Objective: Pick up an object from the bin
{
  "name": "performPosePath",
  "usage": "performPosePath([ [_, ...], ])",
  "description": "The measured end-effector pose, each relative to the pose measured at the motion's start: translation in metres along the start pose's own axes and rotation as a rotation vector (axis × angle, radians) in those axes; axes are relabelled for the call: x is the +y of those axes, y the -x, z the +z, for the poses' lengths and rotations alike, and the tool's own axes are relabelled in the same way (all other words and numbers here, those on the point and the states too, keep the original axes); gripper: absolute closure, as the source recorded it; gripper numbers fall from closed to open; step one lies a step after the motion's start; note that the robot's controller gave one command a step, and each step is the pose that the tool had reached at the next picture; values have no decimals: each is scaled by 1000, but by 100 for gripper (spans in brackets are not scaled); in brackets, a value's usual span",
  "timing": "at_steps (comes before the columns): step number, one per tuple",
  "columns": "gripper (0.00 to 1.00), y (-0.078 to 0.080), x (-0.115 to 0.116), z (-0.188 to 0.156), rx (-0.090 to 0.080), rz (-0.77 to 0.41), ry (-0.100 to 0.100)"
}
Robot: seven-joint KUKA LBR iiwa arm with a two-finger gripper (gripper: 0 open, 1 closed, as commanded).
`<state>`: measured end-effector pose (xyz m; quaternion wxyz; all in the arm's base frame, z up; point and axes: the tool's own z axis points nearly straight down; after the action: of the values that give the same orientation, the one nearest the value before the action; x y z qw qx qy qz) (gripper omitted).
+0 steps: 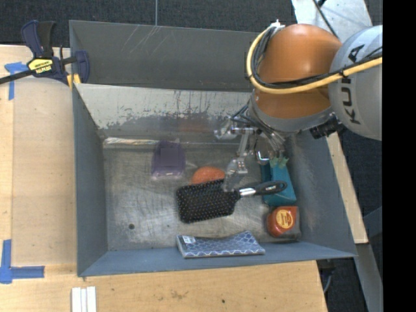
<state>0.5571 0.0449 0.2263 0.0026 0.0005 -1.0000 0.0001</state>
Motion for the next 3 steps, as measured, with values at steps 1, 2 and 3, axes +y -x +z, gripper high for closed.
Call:
performPosePath([
  [1, 0, 1, 0, -5, -9, 1, 1],
  [2, 0, -5, 2, 33, -14, -69, 0],
  [3, 0, 7, 5, 99, -13, -120, 0],
])
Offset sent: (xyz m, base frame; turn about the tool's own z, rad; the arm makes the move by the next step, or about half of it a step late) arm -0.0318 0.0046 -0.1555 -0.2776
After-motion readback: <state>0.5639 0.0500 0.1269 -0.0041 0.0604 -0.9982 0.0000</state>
